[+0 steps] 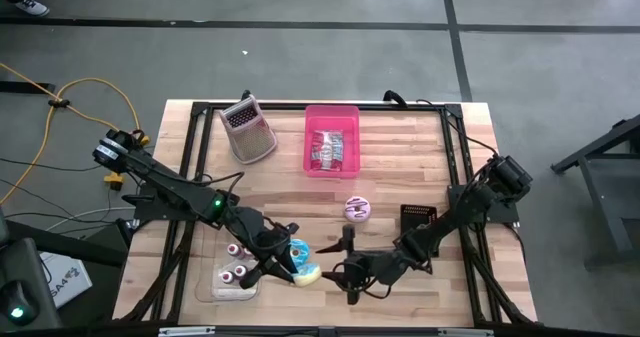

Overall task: Pick & Place Food Item
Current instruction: Put the top left light blue donut into the black bin

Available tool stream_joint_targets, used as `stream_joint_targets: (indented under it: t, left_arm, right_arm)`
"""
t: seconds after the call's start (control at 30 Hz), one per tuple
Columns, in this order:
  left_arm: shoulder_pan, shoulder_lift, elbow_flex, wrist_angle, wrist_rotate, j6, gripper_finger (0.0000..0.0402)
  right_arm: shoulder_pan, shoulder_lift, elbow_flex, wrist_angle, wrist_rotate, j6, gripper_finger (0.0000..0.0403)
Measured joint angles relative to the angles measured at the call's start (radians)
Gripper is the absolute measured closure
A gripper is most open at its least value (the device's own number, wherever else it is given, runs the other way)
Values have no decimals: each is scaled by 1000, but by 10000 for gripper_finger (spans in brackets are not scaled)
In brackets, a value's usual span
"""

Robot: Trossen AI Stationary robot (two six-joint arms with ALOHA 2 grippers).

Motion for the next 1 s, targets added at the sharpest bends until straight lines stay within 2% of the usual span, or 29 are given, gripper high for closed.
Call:
stream_joint_targets:
  t: [0.43,0.77,1.0]
  left_arm:
    - [0,0,0,12,0,-10,345]
    - [0,0,0,43,1,-10,345]
    - [0,0,0,34,1,-10,345]
  right_arm:
    - [-11,0,0,136,-135,-75,167]
    - [-55,0,0,183,-278,-79,167]
    - [-45,0,0,182,-284,-79,167]
